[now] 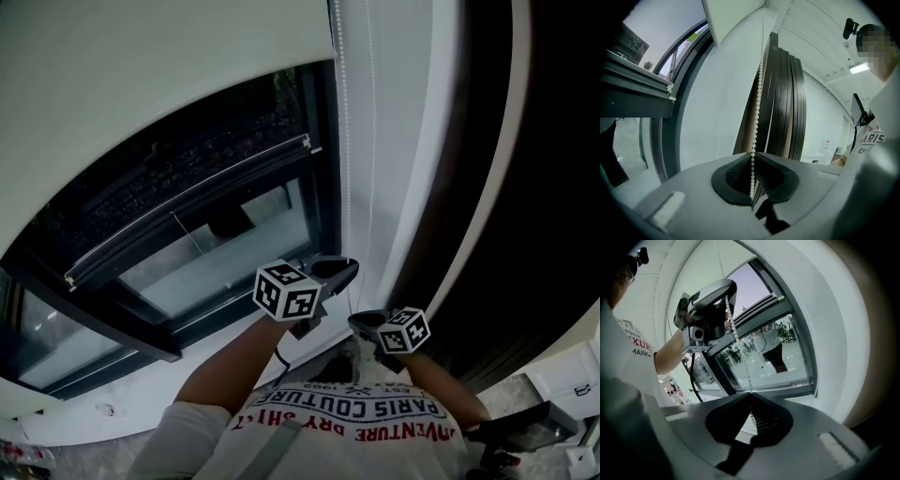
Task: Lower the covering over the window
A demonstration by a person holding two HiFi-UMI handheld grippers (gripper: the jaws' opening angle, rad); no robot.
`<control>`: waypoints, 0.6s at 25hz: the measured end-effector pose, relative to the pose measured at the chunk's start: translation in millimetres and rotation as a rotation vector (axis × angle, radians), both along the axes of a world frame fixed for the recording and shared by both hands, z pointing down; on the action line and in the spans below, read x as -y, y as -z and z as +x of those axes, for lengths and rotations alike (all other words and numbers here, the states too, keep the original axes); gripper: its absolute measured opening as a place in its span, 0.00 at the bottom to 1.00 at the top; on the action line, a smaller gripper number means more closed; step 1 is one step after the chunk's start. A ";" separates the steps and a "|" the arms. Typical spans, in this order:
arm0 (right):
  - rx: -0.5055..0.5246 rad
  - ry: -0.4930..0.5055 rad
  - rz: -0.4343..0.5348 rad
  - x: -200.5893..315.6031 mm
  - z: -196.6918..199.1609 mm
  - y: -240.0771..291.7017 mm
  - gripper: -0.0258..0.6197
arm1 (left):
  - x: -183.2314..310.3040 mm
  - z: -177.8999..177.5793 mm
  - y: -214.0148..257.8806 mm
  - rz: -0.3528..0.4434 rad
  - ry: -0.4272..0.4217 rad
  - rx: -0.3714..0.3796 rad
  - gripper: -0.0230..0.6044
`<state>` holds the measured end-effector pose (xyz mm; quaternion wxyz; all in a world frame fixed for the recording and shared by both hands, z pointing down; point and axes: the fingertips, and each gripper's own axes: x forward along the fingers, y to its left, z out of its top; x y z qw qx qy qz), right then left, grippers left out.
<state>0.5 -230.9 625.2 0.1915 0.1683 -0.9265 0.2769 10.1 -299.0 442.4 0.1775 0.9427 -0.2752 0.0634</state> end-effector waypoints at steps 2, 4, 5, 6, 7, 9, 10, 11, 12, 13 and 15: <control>0.012 0.004 0.002 -0.7 0.9 3.7 0.05 | -0.4 -1.7 0.8 0.006 -0.003 0.001 0.06; 0.021 -0.005 0.014 3.2 4.5 9.6 0.05 | 0.6 -2.0 1.9 0.015 -0.011 0.005 0.06; 0.024 -0.015 0.025 6.7 7.1 13.6 0.05 | 0.8 -2.2 2.4 0.019 -0.015 0.007 0.06; 0.027 -0.027 0.037 10.8 10.0 18.8 0.07 | 0.6 -2.8 2.5 0.021 -0.017 0.007 0.06; 0.033 -0.039 0.051 15.2 12.8 25.8 0.11 | -0.1 -3.8 2.2 0.022 -0.017 0.008 0.06; 0.053 -0.057 0.084 25.1 18.1 47.2 0.16 | -1.1 -5.4 1.3 0.025 -0.018 0.013 0.06; 0.065 -0.062 0.108 30.3 20.9 61.3 0.17 | -1.2 -5.0 0.7 0.027 -0.021 0.016 0.06; 0.077 -0.066 0.137 35.8 23.9 77.7 0.18 | -1.2 -3.8 0.4 0.030 -0.026 0.017 0.06; 0.091 -0.067 0.170 41.6 26.6 96.2 0.18 | -1.0 -2.1 0.6 0.034 -0.033 0.017 0.06; 0.109 -0.065 0.204 47.1 28.1 116.9 0.18 | -0.8 -0.3 1.3 0.040 -0.040 0.016 0.06; 0.158 -0.056 0.272 55.1 27.5 161.9 0.20 | -0.5 1.8 2.3 0.053 -0.050 0.022 0.06</control>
